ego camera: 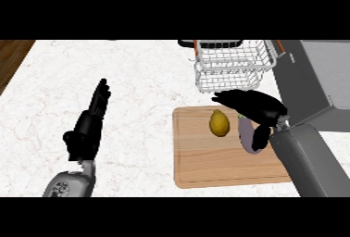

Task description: Pick the lemon from the cutting board and place it in the tiered basket

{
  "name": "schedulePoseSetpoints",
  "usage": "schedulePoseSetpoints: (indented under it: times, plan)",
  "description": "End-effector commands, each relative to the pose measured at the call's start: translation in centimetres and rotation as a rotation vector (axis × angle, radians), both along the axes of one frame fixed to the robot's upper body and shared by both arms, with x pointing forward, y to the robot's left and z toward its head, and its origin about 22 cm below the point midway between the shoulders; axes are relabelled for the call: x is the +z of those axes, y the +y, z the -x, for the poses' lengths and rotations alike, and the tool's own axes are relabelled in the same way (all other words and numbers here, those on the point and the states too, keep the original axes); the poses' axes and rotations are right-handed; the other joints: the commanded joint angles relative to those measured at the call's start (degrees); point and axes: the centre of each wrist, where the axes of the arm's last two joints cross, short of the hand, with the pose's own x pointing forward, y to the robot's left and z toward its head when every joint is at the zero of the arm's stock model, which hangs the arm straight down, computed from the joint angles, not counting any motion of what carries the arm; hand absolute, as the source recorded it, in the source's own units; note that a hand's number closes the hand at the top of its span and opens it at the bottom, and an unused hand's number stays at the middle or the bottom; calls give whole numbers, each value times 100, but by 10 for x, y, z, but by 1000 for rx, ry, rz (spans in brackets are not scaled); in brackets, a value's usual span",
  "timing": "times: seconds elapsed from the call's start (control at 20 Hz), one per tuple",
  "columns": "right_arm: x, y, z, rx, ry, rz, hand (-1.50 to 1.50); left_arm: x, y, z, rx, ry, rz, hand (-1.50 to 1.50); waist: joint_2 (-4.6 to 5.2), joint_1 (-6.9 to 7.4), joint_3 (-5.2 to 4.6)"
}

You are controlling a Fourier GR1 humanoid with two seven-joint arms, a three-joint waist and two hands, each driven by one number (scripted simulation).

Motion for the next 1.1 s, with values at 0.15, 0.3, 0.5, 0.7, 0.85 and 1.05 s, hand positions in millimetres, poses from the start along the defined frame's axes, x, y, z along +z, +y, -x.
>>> schedulePoseSetpoints:
  times: [0.15, 0.3, 0.5, 0.7, 0.85, 1.05]
  plan:
    - [-18, 6, -7, -1, 27, 19, -150, 0, -1, 1, -5, -9, 9, 0, 1, 4, 0]
    - [-20, 19, -12, -12, 9, 22, -150, -21, -15, -12, -5, 9, -4, 0, 6, -6, 0]
    - [-43, 36, 3, -7, 33, -7, -150, -2, -5, -20, 12, -21, -1, 0, 7, -11, 0]
    - [-25, 23, -10, -17, 27, -7, -150, -4, 8, 6, -5, 15, 8, 0, -1, 6, 0]
    - [-40, 27, 7, -9, 35, -10, -150, -6, 10, 2, 17, -1, -12, 0, -4, -7, 0]
    - [-42, 28, 3, -20, 44, -13, -150, 1, 21, -6, 1, -4, 5, 0, -4, -14, -1]
